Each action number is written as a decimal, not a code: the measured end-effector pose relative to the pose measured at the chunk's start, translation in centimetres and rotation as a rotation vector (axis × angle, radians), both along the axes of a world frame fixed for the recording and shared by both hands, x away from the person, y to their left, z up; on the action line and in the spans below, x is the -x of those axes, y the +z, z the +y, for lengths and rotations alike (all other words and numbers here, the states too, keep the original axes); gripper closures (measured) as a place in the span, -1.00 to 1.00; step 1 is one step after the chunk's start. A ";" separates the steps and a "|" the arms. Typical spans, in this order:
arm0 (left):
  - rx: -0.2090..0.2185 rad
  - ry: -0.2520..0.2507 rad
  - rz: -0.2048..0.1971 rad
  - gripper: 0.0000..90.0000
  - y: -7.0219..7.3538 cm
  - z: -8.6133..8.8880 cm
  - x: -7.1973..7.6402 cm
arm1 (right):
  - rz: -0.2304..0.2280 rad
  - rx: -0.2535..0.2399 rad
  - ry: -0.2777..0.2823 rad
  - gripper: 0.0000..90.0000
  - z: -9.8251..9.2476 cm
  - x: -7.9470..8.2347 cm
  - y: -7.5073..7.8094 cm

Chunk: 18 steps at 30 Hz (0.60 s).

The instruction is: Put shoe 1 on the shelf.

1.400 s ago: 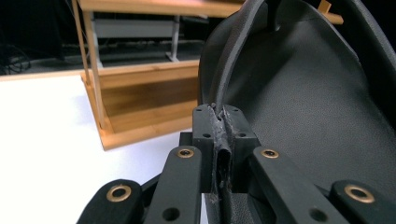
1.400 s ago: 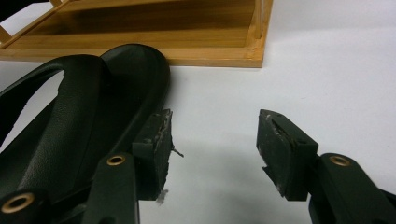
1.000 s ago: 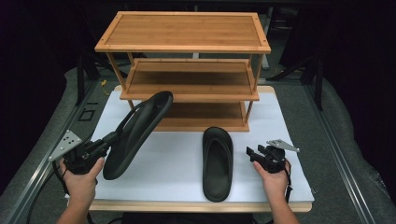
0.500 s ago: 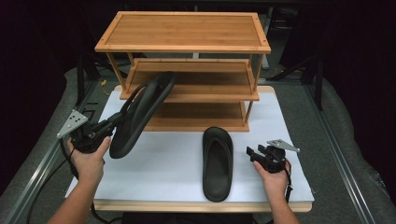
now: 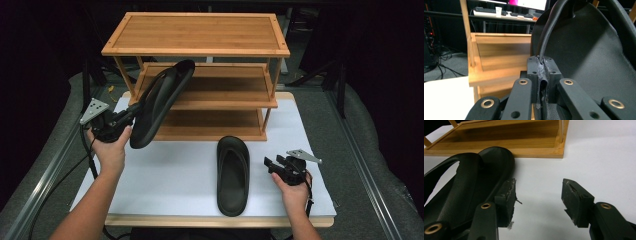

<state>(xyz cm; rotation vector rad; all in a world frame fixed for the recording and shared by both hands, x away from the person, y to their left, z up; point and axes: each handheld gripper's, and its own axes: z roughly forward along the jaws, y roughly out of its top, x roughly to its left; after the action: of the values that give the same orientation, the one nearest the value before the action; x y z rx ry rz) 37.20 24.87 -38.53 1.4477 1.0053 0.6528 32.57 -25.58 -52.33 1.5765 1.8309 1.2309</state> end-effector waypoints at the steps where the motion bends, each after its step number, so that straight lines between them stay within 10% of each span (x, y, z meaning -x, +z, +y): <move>1: 0.005 0.005 -0.003 0.89 0.0 -0.2 -0.4 | 0.000 0.000 0.000 0.00 0.0 0.0 0.0; 18: -0.007 0.126 0.007 0.89 0.7 -2.8 -5.2 | -0.001 -0.011 0.007 0.00 -0.1 0.0 0.0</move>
<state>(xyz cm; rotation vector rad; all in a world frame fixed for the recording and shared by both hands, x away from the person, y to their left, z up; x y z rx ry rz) 42.44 22.06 -37.84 1.4016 1.1069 0.7433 32.57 -25.64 -52.34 1.5773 1.8333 1.2468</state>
